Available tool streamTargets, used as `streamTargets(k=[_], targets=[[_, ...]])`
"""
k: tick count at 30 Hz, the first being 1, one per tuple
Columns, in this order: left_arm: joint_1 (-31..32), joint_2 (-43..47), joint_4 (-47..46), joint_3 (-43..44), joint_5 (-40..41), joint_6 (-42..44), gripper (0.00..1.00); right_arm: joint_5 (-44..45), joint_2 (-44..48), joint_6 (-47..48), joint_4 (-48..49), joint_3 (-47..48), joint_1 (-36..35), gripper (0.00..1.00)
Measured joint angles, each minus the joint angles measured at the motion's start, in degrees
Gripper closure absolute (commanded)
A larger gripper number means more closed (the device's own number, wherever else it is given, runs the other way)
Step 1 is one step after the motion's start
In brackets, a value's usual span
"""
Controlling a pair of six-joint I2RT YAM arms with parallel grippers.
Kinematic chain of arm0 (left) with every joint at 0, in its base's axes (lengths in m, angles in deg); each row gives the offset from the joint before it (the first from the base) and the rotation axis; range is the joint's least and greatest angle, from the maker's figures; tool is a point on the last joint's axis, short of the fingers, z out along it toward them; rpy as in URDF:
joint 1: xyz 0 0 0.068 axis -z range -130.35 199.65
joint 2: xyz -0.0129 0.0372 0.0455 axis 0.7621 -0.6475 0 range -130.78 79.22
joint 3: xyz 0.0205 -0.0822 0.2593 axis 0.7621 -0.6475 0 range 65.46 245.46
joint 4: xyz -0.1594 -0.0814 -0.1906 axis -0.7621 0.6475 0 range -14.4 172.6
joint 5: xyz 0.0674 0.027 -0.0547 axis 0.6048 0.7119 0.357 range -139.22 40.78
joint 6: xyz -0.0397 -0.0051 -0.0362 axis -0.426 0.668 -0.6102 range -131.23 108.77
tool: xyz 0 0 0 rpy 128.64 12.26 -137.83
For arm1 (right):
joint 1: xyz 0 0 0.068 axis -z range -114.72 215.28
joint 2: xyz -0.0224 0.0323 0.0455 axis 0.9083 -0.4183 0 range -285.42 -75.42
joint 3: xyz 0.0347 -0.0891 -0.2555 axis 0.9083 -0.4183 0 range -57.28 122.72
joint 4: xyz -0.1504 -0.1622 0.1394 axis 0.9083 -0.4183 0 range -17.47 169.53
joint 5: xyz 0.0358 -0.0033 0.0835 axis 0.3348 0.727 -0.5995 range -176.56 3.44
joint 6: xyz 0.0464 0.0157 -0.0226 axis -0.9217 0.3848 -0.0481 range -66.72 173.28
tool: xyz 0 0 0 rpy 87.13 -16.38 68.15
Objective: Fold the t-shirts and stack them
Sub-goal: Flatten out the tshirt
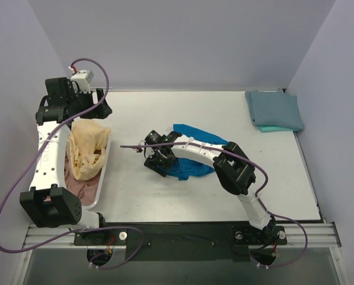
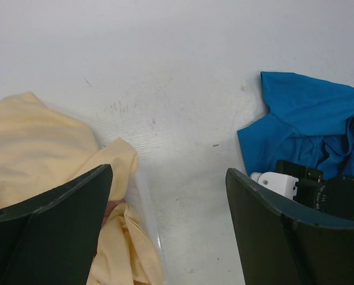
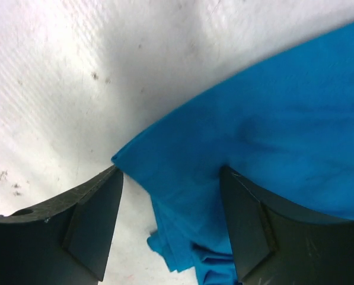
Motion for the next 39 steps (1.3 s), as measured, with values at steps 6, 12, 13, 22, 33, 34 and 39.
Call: streamTargets(k=[6, 12, 13, 22, 33, 34, 39], targets=[[0.1, 0.0, 0.0, -0.3, -0.4, 0.0, 0.12, 1.2, -3.7, 1.5, -0.3, 5.1, -0.8, 0.52], [0.0, -0.1, 0.0, -0.3, -0.4, 0.0, 0.12, 2.1, -4.6, 2.5, -1.0, 6.3, -2.0, 1.0], [0.0, -0.1, 0.0, -0.3, -0.4, 0.0, 0.12, 2.3, -4.7, 2.9, -1.2, 6.3, -2.2, 1.0], [-0.3, -0.2, 0.0, -0.3, -0.8, 0.0, 0.12, 2.0, -3.7, 1.4, -6.7, 13.9, -1.9, 1.0], [1.8, -0.2, -1.0, -3.3, -6.5, 0.4, 0.19, -5.7, 40.8, -5.8, -5.8, 3.4, 17.7, 1.0], [3.8, -0.2, -1.0, -3.9, -6.7, 0.7, 0.19, -6.0, 45.5, -6.3, -5.8, 1.2, 21.2, 1.0], [20.9, -0.2, -1.3, -8.2, -7.8, 4.1, 0.18, -7.0, 60.9, -8.9, -7.7, -8.2, 33.4, 1.0]])
